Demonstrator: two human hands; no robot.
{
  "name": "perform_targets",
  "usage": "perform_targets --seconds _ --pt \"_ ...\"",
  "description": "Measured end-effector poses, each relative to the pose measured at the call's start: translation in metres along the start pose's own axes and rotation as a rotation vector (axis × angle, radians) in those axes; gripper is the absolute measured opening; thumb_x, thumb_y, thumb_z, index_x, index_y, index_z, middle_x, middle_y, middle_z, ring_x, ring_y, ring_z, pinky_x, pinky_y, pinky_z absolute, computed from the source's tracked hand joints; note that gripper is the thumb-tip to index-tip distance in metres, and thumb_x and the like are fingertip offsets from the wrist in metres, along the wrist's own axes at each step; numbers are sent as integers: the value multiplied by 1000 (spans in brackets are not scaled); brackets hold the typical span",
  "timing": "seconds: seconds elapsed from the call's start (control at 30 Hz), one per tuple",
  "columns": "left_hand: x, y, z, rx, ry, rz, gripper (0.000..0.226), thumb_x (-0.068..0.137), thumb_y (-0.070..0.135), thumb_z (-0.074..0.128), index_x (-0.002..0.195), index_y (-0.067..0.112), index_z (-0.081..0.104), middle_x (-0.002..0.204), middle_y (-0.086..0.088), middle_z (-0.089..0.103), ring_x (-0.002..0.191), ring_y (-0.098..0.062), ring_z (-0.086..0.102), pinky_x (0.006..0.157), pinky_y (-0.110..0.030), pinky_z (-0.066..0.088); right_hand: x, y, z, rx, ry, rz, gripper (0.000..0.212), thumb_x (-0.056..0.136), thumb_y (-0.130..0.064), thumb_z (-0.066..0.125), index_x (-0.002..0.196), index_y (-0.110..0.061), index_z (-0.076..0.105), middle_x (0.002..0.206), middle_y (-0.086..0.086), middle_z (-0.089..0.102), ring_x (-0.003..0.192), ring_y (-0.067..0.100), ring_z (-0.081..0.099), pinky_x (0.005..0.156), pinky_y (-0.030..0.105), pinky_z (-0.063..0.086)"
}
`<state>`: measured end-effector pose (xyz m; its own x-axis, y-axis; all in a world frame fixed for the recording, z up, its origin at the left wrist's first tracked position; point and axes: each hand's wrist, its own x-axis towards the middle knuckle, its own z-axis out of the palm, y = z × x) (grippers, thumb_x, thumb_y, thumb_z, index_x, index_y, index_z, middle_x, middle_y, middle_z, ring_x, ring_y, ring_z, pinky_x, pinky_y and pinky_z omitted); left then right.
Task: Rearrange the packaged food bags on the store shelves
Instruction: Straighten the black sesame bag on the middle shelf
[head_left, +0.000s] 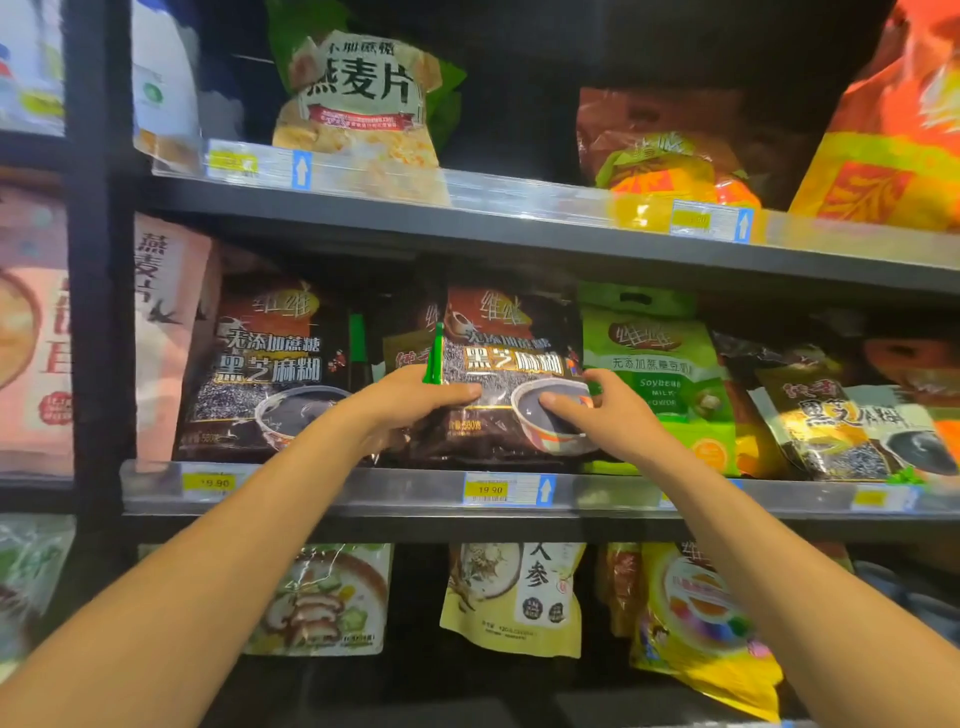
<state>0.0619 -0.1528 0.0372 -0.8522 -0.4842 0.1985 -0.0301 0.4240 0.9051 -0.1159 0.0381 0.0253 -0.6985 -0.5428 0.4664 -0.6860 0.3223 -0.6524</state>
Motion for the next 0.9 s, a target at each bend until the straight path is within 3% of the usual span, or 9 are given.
perform_targets --seconds 0.1,0.23,0.4,0.47,0.53,0.6,0.73,0.8,0.9 --pt "-7 9 3 -191 -14 20 31 96 36 69 124 22 66 106 -3 80 88 -16 79 66 -27 60 -5 -7 -9 87 62 -27 82 83 -66 72 148 -24 44 106 -11 60 97 14 62 81 33 50" --pt "-22 17 7 -255 -11 69 26 99 34 65 123 23 65 96 3 82 80 -11 79 59 -21 59 -17 -13 -22 84 65 -56 88 83 -71 68 152 -23 42 115 -7 61 101 16 61 80 32 46" --pt "-47 12 16 -210 34 120 34 95 37 70 127 25 62 105 0 80 88 -15 79 70 -25 59 -38 -3 -35 183 -35 -62 95 80 -68 73 154 -17 40 103 -10 58 84 0 57 68 22 47" --pt "-58 6 23 -227 45 122 34 95 34 71 126 23 63 105 0 80 93 -18 78 80 -31 59 -48 2 -40 226 -110 -24 82 83 -61 74 146 -16 47 101 -10 60 80 -4 56 62 15 44" --pt "-70 1 31 -248 35 136 31 95 30 71 125 24 64 106 1 81 93 -17 78 77 -29 60 -61 6 -44 282 -178 20 43 88 -54 72 116 -24 60 90 -15 64 74 -6 59 57 11 42" --pt "-83 -6 39 -262 45 152 32 94 29 73 124 26 64 107 1 80 95 -18 78 78 -28 61 -74 10 -46 400 -240 26 41 87 -58 71 103 -20 69 90 -5 74 72 6 68 63 14 45" --pt "-107 -19 52 -222 49 174 46 86 38 81 128 32 63 118 3 77 110 -22 73 105 -45 52 -96 16 -45 558 -340 143 89 67 -73 82 120 -3 67 109 21 75 97 34 71 104 50 51" --pt "-118 -25 57 -239 50 170 44 88 34 79 129 30 62 118 2 77 110 -23 73 103 -44 54 -104 20 -43 639 -394 161 96 59 -70 89 125 -4 66 115 17 75 108 35 70 116 59 38" --pt "-137 -30 66 -255 97 177 38 93 26 73 129 27 61 115 3 78 104 -19 75 86 -30 59 -115 23 -40 650 -407 93 84 57 -68 91 121 -17 69 117 13 77 115 42 69 113 59 44"
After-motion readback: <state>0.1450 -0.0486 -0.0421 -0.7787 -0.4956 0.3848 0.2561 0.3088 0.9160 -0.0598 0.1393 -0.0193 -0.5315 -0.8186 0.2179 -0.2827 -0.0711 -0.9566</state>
